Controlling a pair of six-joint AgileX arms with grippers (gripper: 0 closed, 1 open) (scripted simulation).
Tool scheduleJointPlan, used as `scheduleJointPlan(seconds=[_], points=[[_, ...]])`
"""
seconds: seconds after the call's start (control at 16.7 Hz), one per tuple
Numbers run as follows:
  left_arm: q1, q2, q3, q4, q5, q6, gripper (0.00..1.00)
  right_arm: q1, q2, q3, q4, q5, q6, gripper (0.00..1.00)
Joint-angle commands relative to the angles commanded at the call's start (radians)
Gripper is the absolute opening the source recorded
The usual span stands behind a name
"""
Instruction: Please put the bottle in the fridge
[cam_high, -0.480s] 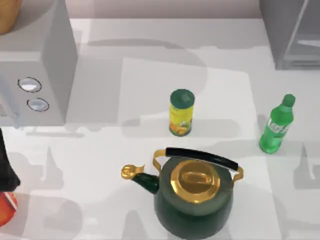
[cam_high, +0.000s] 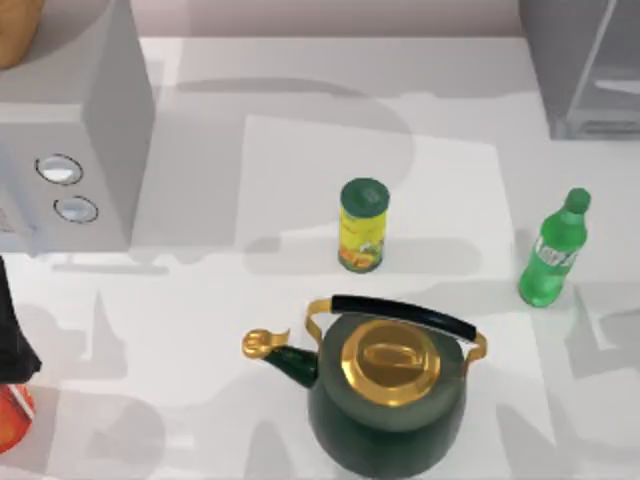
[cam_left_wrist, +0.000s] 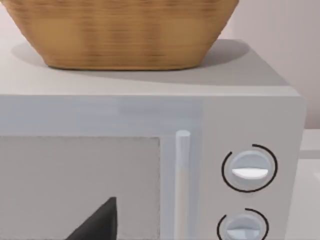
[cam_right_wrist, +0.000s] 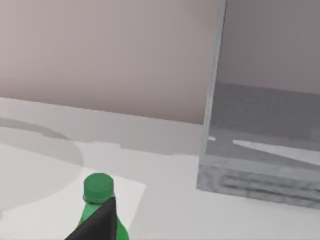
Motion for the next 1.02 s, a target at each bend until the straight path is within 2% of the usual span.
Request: scheduleJointPlan(seconds=[0.54,0.78,1.02], points=[[0.0,0.0,0.0,0.0,0.0,0.0,1.0,-0.027,0.781,0.226,0.157,-0.397,-0.219,1.0],[0.0,0.0,0.0,0.0,0.0,0.0,1.0,-0.055,1.063,0.285,0.232,-0.499,-0.341,1.0],[0.0,0.0,0.0,0.0,0.0,0.0,1.0,-0.084,1.2,0.292,0.278,-0.541,-0.42,1.0]])
